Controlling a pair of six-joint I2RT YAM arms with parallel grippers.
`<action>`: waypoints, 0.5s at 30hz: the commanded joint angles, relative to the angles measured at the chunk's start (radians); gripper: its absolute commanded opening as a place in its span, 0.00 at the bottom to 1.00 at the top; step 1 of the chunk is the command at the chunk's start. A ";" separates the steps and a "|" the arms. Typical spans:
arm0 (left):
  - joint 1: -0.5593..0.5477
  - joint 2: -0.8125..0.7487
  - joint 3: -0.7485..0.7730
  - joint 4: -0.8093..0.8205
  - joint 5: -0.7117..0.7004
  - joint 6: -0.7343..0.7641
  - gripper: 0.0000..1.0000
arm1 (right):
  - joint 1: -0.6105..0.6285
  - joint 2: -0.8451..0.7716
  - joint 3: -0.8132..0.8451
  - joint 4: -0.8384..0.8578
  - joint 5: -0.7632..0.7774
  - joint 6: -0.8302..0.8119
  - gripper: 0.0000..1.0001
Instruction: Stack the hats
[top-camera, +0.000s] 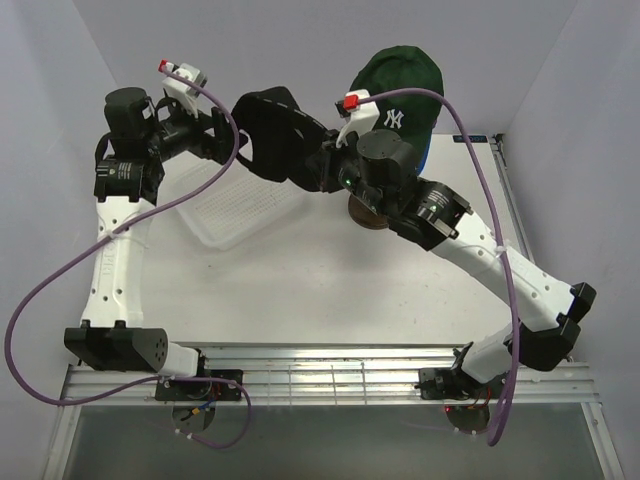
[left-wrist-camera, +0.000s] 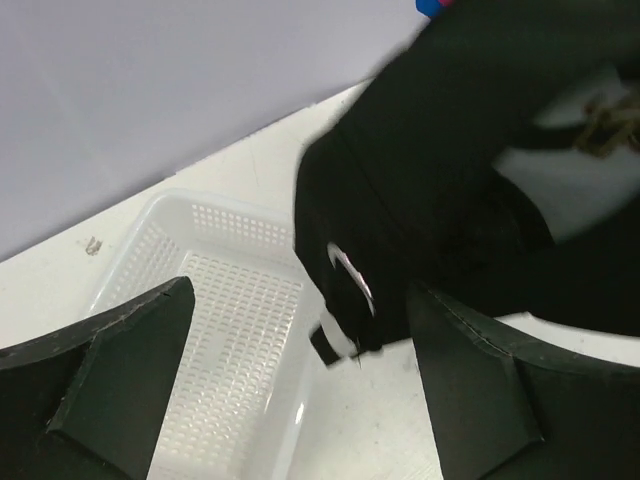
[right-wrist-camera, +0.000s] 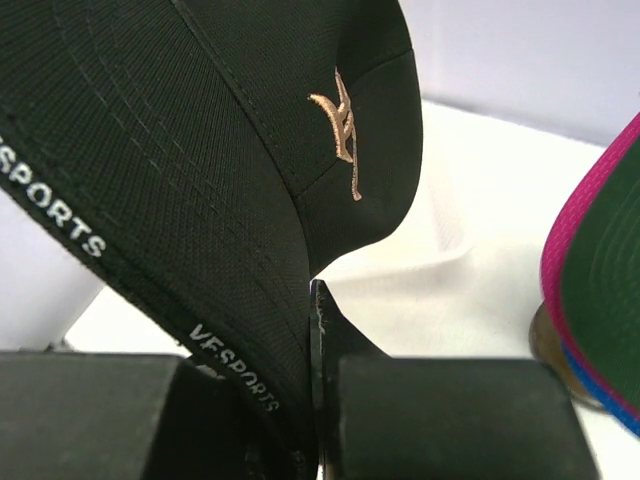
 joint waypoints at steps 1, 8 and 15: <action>-0.001 -0.071 0.026 -0.132 0.036 0.082 0.98 | -0.010 0.057 0.102 0.164 0.141 -0.026 0.08; -0.001 -0.079 0.236 -0.347 0.396 0.145 0.51 | -0.025 0.186 0.277 0.172 0.125 -0.058 0.08; -0.088 -0.038 0.066 -0.085 0.262 -0.070 0.00 | -0.017 0.192 0.284 0.180 -0.015 0.014 0.08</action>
